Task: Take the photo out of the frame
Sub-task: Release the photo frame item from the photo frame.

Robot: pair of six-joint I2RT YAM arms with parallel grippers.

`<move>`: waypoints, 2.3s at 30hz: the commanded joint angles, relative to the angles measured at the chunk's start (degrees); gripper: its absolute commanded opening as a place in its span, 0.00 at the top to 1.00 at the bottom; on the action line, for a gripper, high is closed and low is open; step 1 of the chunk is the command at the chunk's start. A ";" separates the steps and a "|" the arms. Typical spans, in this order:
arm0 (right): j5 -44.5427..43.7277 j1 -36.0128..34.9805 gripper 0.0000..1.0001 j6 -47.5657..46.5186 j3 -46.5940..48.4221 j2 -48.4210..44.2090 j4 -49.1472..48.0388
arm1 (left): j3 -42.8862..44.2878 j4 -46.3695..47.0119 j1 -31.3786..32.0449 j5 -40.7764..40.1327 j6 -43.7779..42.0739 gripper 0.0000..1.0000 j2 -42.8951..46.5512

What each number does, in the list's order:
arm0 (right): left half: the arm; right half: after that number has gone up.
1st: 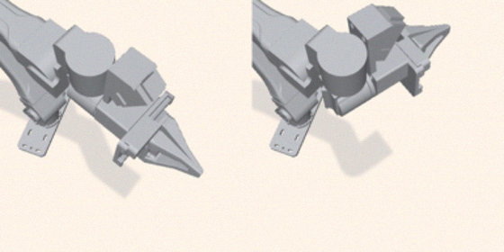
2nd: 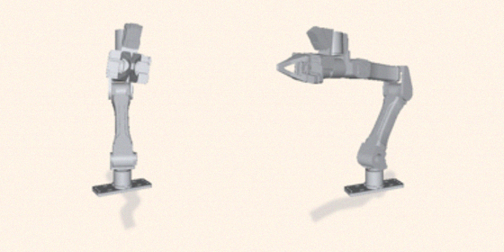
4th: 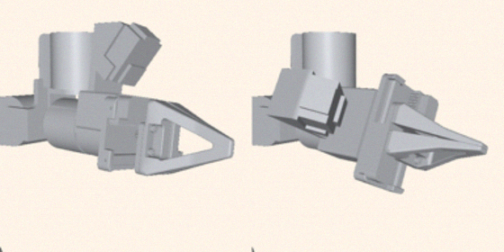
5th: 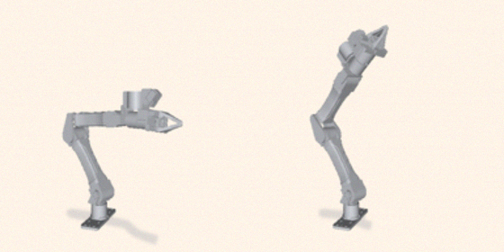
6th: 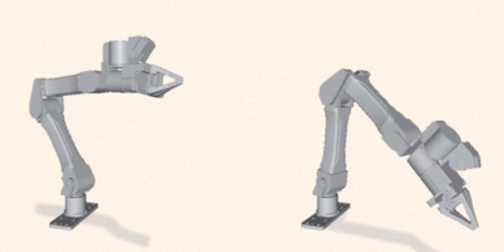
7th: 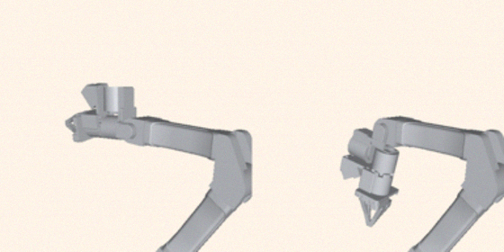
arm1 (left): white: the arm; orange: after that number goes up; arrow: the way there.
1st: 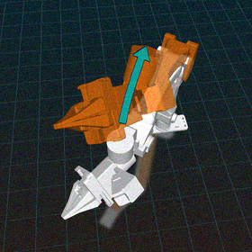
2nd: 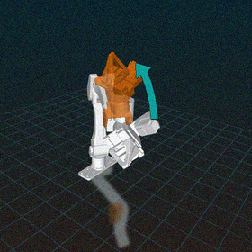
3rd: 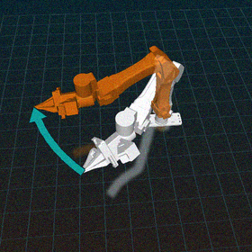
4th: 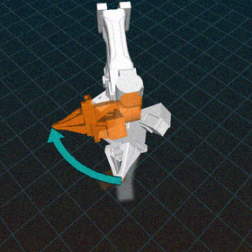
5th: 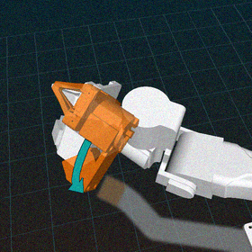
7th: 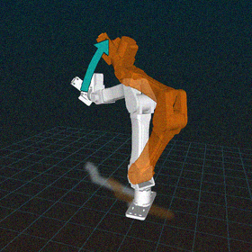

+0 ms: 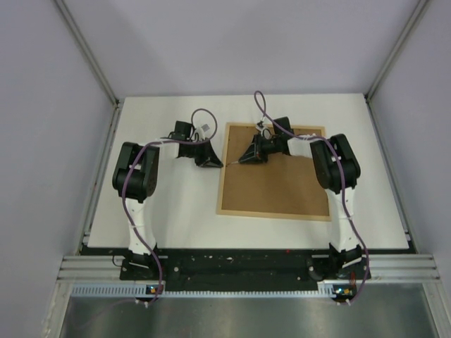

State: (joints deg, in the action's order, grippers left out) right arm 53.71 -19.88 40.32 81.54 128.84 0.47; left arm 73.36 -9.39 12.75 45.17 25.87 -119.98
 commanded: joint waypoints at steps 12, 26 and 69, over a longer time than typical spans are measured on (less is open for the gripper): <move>-5.38 0.36 1.00 -4.28 0.03 0.71 7.62 | -1.38 1.65 0.61 -2.89 -0.82 0.86 -1.66; -5.11 0.37 1.00 -4.81 0.99 1.33 9.81 | -1.38 1.65 0.61 -3.16 -0.73 0.87 -2.01; -14.94 -6.22 1.00 -3.75 8.72 2.74 16.83 | -2.35 2.27 2.54 -5.35 0.50 0.88 -2.36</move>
State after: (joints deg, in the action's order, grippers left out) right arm 56.25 -20.01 41.10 87.66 132.31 10.09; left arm 72.95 -8.54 12.78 45.15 27.38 -120.07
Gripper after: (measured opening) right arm 0.153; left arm 0.132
